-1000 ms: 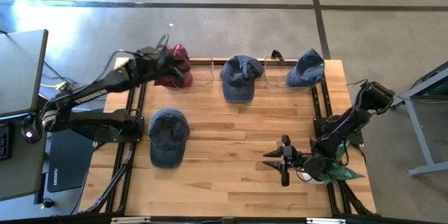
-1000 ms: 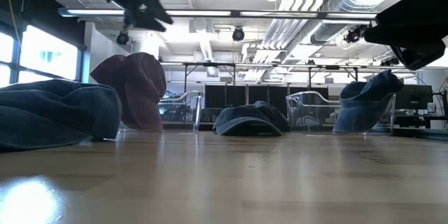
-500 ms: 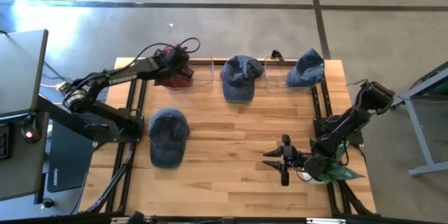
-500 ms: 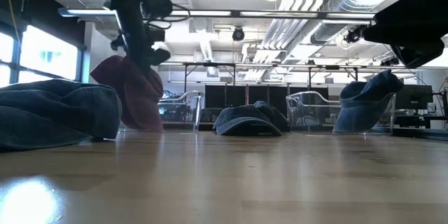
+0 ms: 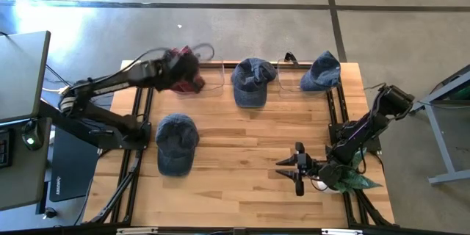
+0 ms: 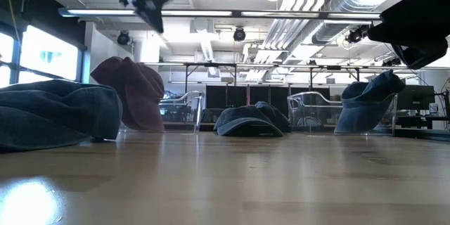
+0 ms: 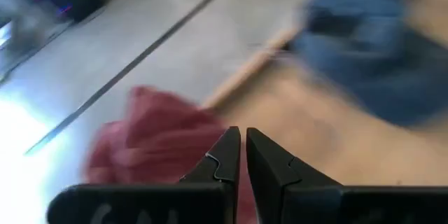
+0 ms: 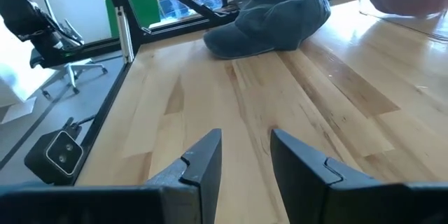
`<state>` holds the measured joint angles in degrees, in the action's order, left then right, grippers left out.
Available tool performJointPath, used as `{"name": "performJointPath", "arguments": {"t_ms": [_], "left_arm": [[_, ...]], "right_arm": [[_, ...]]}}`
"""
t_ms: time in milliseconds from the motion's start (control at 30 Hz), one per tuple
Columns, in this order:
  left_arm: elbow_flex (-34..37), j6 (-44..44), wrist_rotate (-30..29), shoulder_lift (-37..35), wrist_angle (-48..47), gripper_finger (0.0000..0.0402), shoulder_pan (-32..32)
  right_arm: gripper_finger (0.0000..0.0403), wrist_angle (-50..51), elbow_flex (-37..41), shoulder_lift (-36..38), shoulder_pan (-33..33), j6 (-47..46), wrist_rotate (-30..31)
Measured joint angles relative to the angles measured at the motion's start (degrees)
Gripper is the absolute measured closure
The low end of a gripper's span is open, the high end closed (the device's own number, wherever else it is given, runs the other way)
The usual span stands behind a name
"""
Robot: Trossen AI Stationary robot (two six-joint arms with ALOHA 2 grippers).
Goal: Pick & Place hat
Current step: Put the top blue cap into the right transparent bin
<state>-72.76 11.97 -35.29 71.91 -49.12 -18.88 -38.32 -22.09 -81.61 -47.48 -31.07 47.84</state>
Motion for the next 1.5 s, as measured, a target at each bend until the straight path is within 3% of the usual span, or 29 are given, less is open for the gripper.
{"name": "performJointPath", "arguments": {"t_ms": [200, 333, 467, 567, 667, 800, 933, 1100, 1267, 1500], "left_arm": [[7.66, 6.82, 0.19, -4.15, 0.83, 0.038, 20.03], [18.35, 12.31, -1.58, -4.2, 14.04, 0.038, 32.95], [29.34, 10.17, -1.44, -1.35, 38.05, 0.038, 41.72], [33.27, 9.26, -1.45, 0.86, 45.86, 0.038, 45.36], [33.49, 9.33, -1.35, 1.02, 43.64, 0.038, 47.4], [33.56, 9.52, -1.34, 1.06, 41.56, 0.038, 47.88], [33.56, 9.48, 0.17, 1.06, 41.39, 0.038, 47.86], [33.56, 9.48, 2.25, 1.74, 41.42, 0.038, 47.86], [33.56, 9.32, 2.66, 1.85, 41.55, 0.038, 47.86], [33.56, 9.14, 2.79, 1.85, 41.6, 0.038, 47.79]], "right_arm": [[0.0284, 6.63, 0.02, 4.58, -1.58, -7.27, -4.45], [0.0295, 11.18, 0.02, 6.41, -0.52, -10.63, -6.2], [0.0315, 5.49, 0.04, 6.26, 5.71, 2.87, -8.43], [0.0321, -3.67, -0.18, 6.26, 12.55, 12.85, -10.75], [0.0316, -0.48, -4.4, 6.26, 22.68, 17.88, -17.87], [0.0293, 21.46, -16.44, 5.65, 37.07, 19.56, -26.33], [0.0255, 41.53, -29.55, 2.85, 49.3, 23.99, -28.05], [0.0197, 53.53, -40.8, -3.75, 62.47, 26.95, -28.38], [0.0156, 57.58, -49.58, -12.85, 71.8, 29.79, -33.51], [0.0157, 68.83, -63.3, -27.51, 78.31, 30.08, -33.26]]}}
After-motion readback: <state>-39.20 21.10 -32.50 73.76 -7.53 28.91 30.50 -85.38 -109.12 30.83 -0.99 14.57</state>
